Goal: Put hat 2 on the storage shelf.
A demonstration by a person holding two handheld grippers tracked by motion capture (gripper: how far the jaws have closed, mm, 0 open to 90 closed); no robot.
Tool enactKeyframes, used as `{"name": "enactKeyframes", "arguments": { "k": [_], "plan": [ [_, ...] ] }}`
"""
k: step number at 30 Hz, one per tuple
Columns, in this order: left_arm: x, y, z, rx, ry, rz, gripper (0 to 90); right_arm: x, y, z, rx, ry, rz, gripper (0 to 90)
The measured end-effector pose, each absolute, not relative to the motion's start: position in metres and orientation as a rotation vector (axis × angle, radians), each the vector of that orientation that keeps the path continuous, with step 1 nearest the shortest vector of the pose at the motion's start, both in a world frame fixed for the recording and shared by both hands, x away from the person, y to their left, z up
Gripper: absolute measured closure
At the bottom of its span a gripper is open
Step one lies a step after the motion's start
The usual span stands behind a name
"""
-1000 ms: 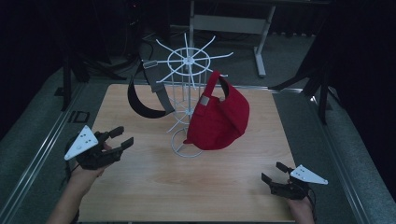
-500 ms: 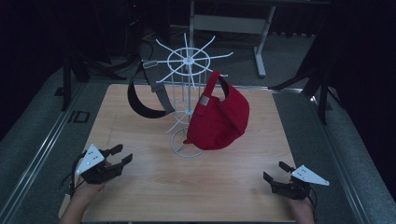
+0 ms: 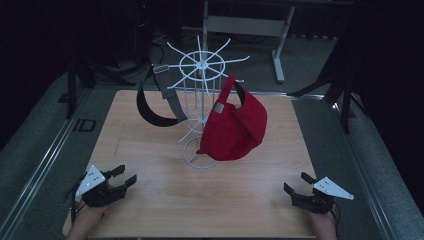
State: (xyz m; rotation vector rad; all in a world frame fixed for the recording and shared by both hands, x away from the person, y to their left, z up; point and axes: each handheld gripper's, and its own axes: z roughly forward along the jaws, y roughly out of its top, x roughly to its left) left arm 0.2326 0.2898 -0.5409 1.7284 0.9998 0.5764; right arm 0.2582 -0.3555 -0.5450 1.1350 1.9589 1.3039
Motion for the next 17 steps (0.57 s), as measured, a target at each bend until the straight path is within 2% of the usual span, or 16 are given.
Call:
{"name": "enactKeyframes", "arguments": {
  "k": [3,17],
  "plan": [
    [0.23,0.293,-0.542,1.737,1.023,0.575,35.9,0.258,-0.356,-0.545,1.14,1.952,1.296,15.6],
    [0.218,0.307,-0.547,1.712,1.081,0.595,35.9,0.261,-0.358,-0.548,1.18,1.934,1.257,15.6]
  ]
}}
